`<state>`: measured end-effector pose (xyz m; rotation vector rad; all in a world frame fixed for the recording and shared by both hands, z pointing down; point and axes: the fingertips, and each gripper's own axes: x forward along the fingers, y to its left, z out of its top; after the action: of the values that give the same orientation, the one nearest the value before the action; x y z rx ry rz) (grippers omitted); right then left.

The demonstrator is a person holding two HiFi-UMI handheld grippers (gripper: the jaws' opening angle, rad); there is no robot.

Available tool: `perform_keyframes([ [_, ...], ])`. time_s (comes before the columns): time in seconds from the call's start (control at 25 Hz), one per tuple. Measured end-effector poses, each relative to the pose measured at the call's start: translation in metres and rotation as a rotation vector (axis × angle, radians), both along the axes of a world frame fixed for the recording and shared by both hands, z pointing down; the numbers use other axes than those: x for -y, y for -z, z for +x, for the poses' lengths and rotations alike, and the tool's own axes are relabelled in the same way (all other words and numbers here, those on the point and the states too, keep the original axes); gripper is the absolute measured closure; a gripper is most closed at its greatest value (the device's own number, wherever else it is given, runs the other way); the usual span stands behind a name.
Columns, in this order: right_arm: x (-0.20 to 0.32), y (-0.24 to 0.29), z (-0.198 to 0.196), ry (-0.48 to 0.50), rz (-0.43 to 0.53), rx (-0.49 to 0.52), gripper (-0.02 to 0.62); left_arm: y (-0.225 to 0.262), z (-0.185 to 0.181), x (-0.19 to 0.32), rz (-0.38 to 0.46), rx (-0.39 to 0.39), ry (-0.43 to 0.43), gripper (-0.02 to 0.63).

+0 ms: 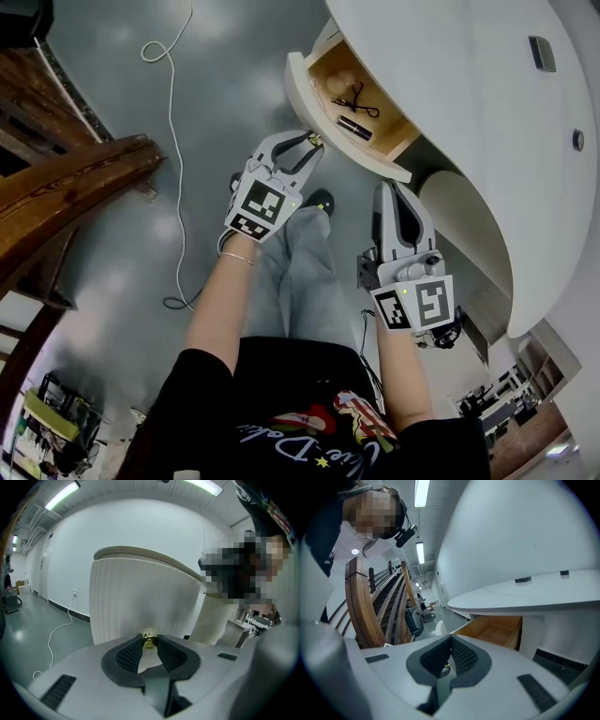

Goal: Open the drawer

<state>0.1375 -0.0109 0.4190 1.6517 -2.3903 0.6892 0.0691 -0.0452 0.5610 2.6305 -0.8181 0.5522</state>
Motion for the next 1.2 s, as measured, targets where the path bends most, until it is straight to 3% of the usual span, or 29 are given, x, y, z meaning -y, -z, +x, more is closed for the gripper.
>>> perform_keyframes([
  [1.2, -0.02, 0.017, -0.022, -0.001, 0.004, -0.041, 0.6, -0.002, -0.033, -0.036, -0.037, 0.022, -0.029, 0.511],
])
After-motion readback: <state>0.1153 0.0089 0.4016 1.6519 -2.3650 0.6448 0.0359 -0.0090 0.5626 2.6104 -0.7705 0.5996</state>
